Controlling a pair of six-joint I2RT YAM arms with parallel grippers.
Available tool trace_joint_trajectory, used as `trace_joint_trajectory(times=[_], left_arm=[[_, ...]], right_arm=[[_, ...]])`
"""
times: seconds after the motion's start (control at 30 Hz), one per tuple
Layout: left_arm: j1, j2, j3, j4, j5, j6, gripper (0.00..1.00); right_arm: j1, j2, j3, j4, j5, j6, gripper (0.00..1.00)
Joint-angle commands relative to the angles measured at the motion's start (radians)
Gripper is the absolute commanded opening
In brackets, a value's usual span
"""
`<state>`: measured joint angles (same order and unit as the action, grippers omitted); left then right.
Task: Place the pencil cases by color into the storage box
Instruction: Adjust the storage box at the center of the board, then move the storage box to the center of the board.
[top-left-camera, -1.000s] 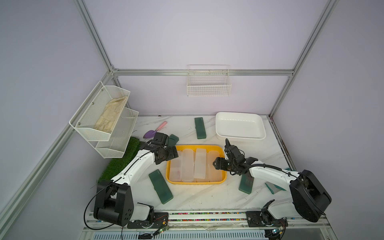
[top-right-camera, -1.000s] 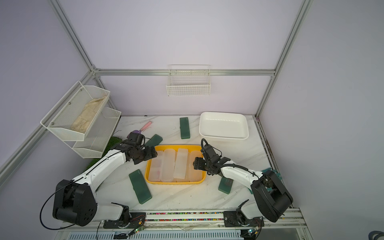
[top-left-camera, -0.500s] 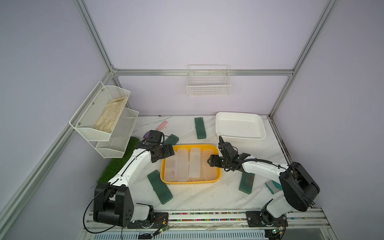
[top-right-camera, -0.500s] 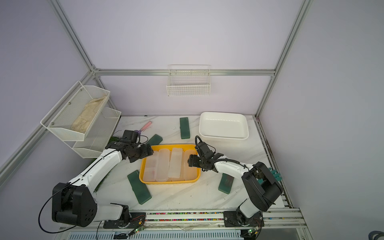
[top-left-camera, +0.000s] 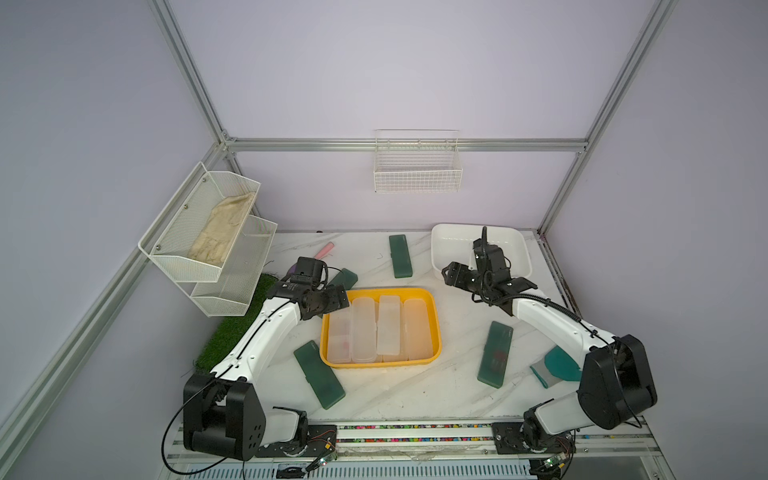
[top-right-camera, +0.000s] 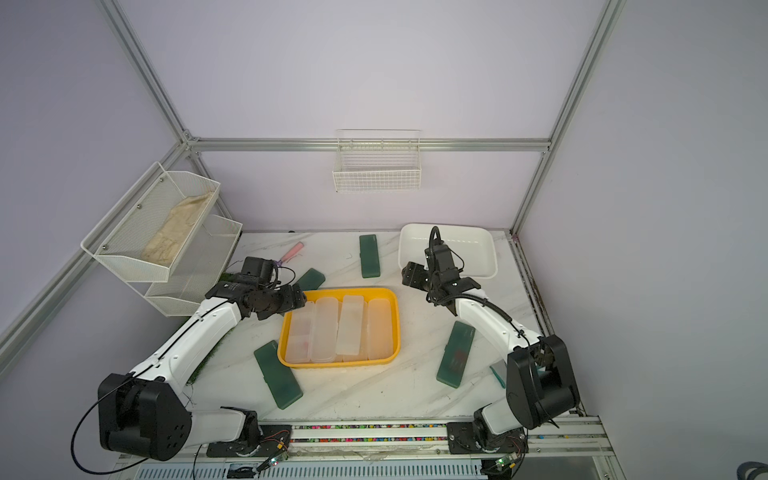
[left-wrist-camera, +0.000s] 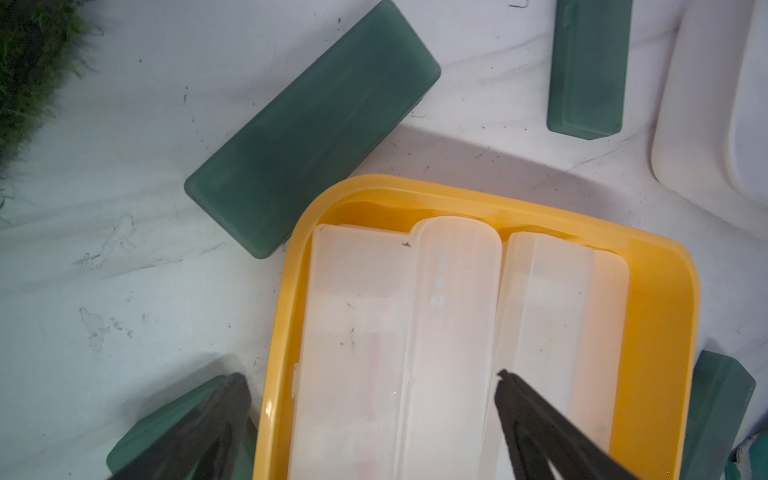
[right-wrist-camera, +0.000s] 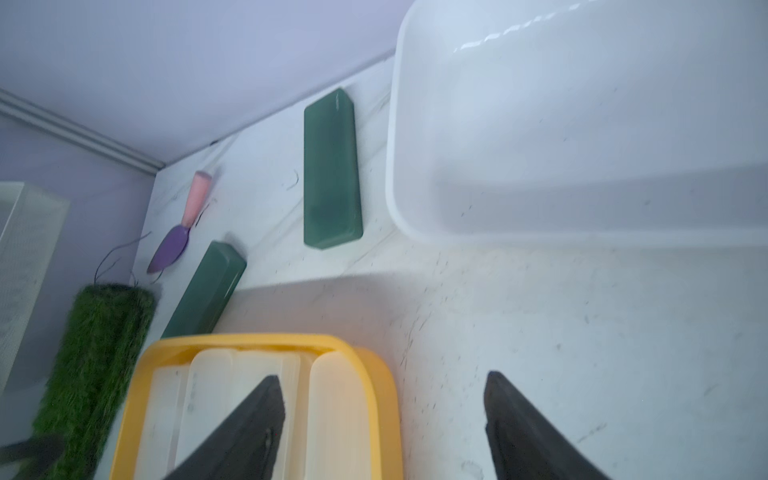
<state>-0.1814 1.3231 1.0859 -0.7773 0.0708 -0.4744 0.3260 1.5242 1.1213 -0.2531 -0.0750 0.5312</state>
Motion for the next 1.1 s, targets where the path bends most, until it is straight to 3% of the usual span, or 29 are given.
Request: trace_joint_trajectory(times=[0.0,0.43,0.67,1.07], left_arm=[[-0.052,-0.041,0.063,0.019,-0.019,0.071,0.94],[-0.297,-0.144,0.016,0.174,0.072,0.346,0.94],[-0.362,-0.239,-0.063,0.361,0.255,0.502,0.94],[-0.403,-0.236,-0.057,0.417,0.25,0.565,0.94]], right_arm=[[-0.058,0.112,0.079,-0.015,-0.041,-0.059,0.77],[-0.221,0.508,0.451,-0.14,-0.041,-0.246,0.77],[-0.27,0.639,0.583,-0.247,-0.04,-0.319,0.78],[-0.285,0.76,0.738,-0.434,-0.097,-0.41,0.78]])
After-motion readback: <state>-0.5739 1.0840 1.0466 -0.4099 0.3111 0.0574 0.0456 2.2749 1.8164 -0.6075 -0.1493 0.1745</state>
